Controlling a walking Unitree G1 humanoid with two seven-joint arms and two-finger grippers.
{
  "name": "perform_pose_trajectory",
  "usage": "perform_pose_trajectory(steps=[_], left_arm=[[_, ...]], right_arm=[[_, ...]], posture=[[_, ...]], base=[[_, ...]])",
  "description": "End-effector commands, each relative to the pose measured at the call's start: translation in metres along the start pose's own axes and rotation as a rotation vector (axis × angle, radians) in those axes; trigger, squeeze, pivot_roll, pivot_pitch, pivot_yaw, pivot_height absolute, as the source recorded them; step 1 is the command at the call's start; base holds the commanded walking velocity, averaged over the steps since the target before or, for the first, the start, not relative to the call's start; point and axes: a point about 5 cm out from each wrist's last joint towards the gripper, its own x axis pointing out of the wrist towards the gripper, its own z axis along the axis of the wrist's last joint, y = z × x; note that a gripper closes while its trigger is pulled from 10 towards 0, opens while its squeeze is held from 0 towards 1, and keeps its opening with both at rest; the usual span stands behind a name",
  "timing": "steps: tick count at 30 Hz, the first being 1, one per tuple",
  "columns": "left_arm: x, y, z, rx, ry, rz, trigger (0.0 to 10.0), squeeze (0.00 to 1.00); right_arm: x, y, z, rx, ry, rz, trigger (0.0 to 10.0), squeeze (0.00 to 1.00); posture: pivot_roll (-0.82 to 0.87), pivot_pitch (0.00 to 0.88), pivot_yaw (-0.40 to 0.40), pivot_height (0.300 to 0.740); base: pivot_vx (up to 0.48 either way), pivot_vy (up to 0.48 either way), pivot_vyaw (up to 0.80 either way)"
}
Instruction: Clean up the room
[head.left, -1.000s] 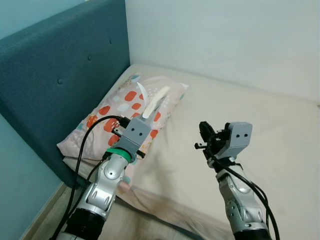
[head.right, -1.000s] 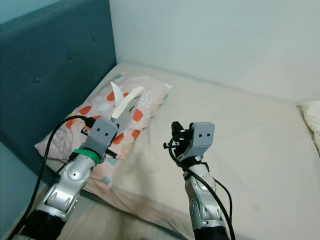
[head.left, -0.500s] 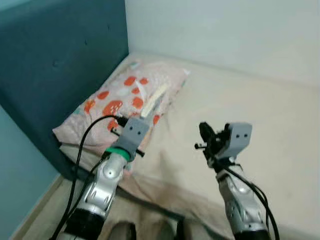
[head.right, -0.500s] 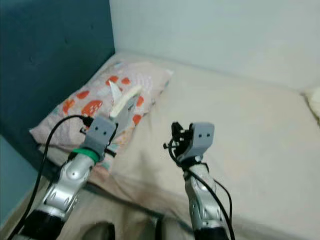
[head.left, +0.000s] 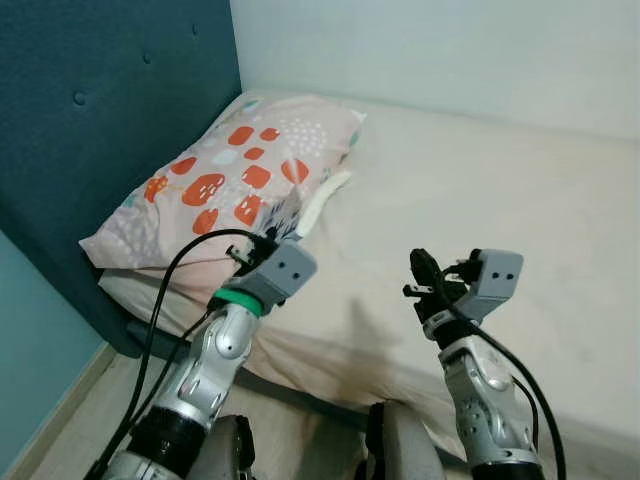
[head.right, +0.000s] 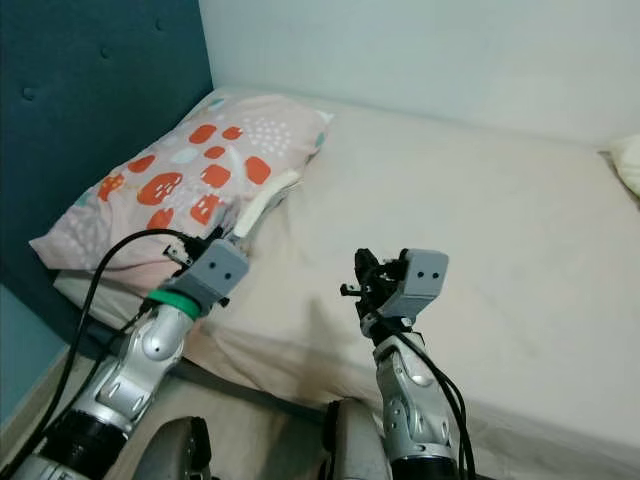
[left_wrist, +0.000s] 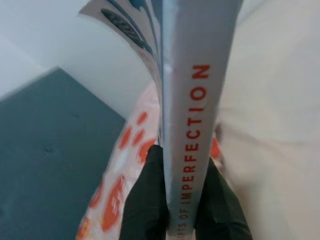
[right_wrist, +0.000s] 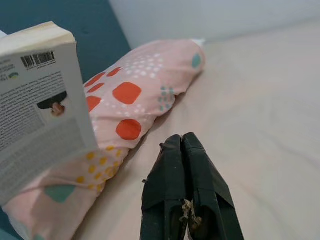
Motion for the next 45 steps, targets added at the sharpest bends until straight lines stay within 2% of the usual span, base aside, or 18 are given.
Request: perform_pose_trajectory(steps=[1, 6, 8, 17, 21, 26, 28, 31, 34, 36, 38, 40, 45], left_arm=[[0.0, -0.006, -0.006, 0.057, 0.013, 0.01, 10.0, 0.0], [0.006, -0.017, -0.012, 0.104, 0.045, 0.014, 10.0, 0.0], [0.012, -0.03, -0.015, 0.149, 0.07, 0.0, 10.0, 0.0], [0.018, -0.047, -0.009, 0.242, 0.057, -0.008, 10.0, 0.0], [0.011, -0.07, 0.005, 0.253, -0.016, -0.064, 10.0, 0.0], [0.0, -0.086, 0.027, 0.139, -0.091, -0.076, 10.0, 0.0], [-0.002, -0.088, 0.03, 0.126, -0.107, -0.076, 10.0, 0.0], [-0.008, -0.096, 0.032, 0.131, -0.121, -0.1, 10.0, 0.0], [-0.017, -0.113, 0.022, 0.204, -0.089, -0.158, 10.0, 0.0], [-0.012, -0.109, 0.019, 0.22, -0.066, -0.119, 10.0, 0.0], [0.002, -0.091, 0.015, 0.234, -0.023, -0.012, 10.0, 0.0], [0.005, -0.086, 0.014, 0.235, -0.014, 0.013, 10.0, 0.0], [0.021, -0.047, -0.005, 0.271, 0.066, 0.155, 10.0, 0.0]], right_arm=[[-0.008, -0.01, -0.008, 0.047, 0.04, -0.055, 10.0, 0.0], [-0.02, -0.028, -0.014, 0.074, 0.072, -0.158, 10.0, 0.0], [-0.029, -0.041, -0.016, 0.068, 0.089, -0.234, 10.0, 0.0], [-0.044, -0.056, -0.017, 0.036, 0.123, -0.316, 10.0, 0.0], [-0.05, -0.068, -0.018, 0.022, 0.143, -0.391, 10.0, 0.0], [-0.05, -0.069, -0.015, 0.015, 0.137, -0.404, 10.0, 0.0], [-0.05, -0.069, -0.015, 0.015, 0.136, -0.403, 10.0, 0.0], [-0.05, -0.068, -0.016, 0.015, 0.14, -0.403, 10.0, 0.0], [-0.046, -0.063, -0.017, 0.018, 0.146, -0.386, 10.0, 0.0], [-0.045, -0.061, -0.016, 0.018, 0.144, -0.381, 10.0, 0.0], [-0.044, -0.059, -0.014, 0.017, 0.134, -0.375, 10.0, 0.0], [-0.044, -0.059, -0.013, 0.017, 0.132, -0.374, 10.0, 0.0], [-0.049, -0.059, -0.015, 0.018, 0.137, -0.378, 10.0, 0.0]], posture=[[-0.07, 0.089, 0.031, 0.595], [-0.09, 0.119, 0.024, 0.595], [-0.11, 0.142, 0.022, 0.595], [-0.14, 0.184, 0.012, 0.595], [-0.15, 0.197, 0.013, 0.595], [-0.15, 0.2, 0.021, 0.595], [-0.14, 0.198, 0.021, 0.595], [-0.14, 0.197, 0.021, 0.595], [-0.15, 0.197, 0.019, 0.595], [-0.16, 0.198, 0.019, 0.595], [-0.17, 0.199, 0.02, 0.595], [-0.17, 0.201, 0.02, 0.595], [-0.17, 0.21, 0.025, 0.595]], base=[[0.0, 0.0, 0.0], [0.0, 0.0, 0.0], [0.0, 0.0, 0.0], [0.0, 0.0, 0.0], [0.0, 0.0, 0.0], [0.0, 0.0, 0.0], [0.0, 0.0, 0.0], [0.0, 0.0, 0.0], [0.0, 0.0, 0.0], [0.0, 0.0, 0.0], [0.0, 0.0, 0.0], [0.0, 0.0, 0.0], [0.0, 0.0, 0.0]])
